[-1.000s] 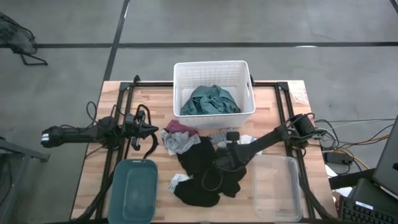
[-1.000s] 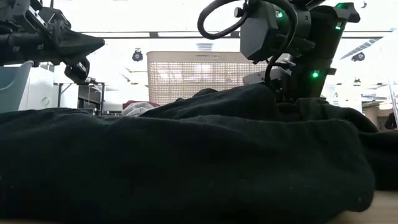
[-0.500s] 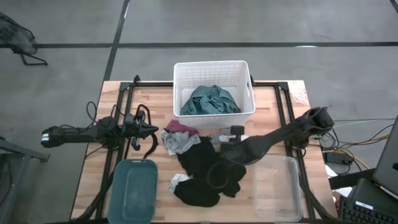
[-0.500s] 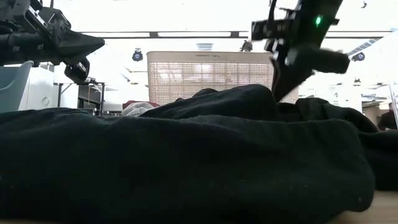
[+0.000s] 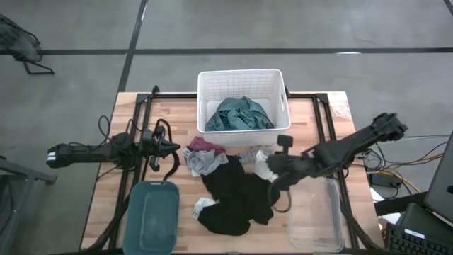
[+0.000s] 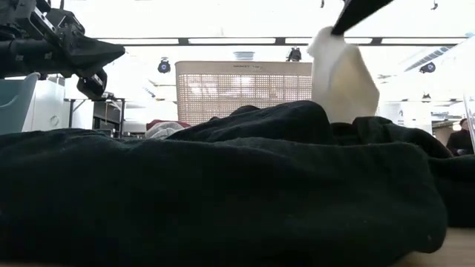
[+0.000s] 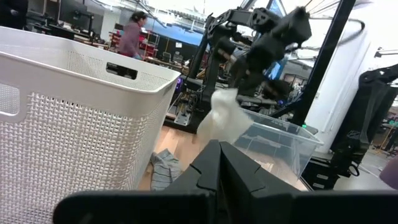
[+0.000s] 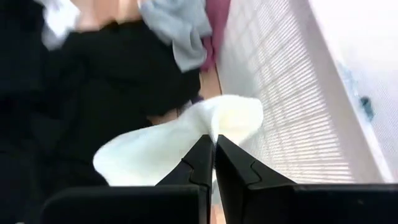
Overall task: Pick & Place Cloths
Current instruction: Put the white sock into the transparent container
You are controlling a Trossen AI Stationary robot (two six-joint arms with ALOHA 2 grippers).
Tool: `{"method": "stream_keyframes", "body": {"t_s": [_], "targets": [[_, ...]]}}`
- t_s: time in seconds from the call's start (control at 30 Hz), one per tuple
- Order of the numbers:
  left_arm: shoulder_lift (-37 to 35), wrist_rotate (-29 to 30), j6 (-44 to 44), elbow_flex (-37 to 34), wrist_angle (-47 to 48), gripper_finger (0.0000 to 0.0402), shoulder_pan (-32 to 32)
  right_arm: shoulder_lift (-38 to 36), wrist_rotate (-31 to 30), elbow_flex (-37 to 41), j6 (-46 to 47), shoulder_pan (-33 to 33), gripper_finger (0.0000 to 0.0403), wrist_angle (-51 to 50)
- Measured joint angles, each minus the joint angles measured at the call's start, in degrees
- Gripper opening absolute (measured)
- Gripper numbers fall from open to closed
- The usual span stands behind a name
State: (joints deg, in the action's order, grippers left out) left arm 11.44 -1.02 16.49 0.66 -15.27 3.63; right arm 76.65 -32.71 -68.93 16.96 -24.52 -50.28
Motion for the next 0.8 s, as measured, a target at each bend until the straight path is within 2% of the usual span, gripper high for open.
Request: {"method": "stream_keyframes", "body": {"t_s": [0.13, 0.47, 0.6, 0.7, 0.8], "targets": [[0.0, 0.0, 0.0, 0.0, 0.0, 0.0011, 0.0, -4.6, 2.0, -2.1, -0.5, -1.4, 0.0009, -0.1], [0.0, 0.0, 0.0, 0.0, 0.3, 0.0011, 0.0, -11.7, 20.0, -13.2, -1.2, -5.8, 0.0008, 0.0], [0.0, 0.0, 0.0, 0.0, 0.4, 0.0011, 0.0, -12.9, 24.1, -18.4, -1.7, -8.1, 0.0008, -0.6], [0.0, 0.0, 0.0, 0.0, 0.4, 0.0011, 0.0, -13.5, 34.1, -22.4, -1.9, -9.3, 0.0008, -3.3], [0.0, 0.0, 0.0, 0.0, 0.4, 0.0011, 0.0, -13.8, 40.3, -24.9, -1.1, -11.0, 0.0008, -5.3]]}}
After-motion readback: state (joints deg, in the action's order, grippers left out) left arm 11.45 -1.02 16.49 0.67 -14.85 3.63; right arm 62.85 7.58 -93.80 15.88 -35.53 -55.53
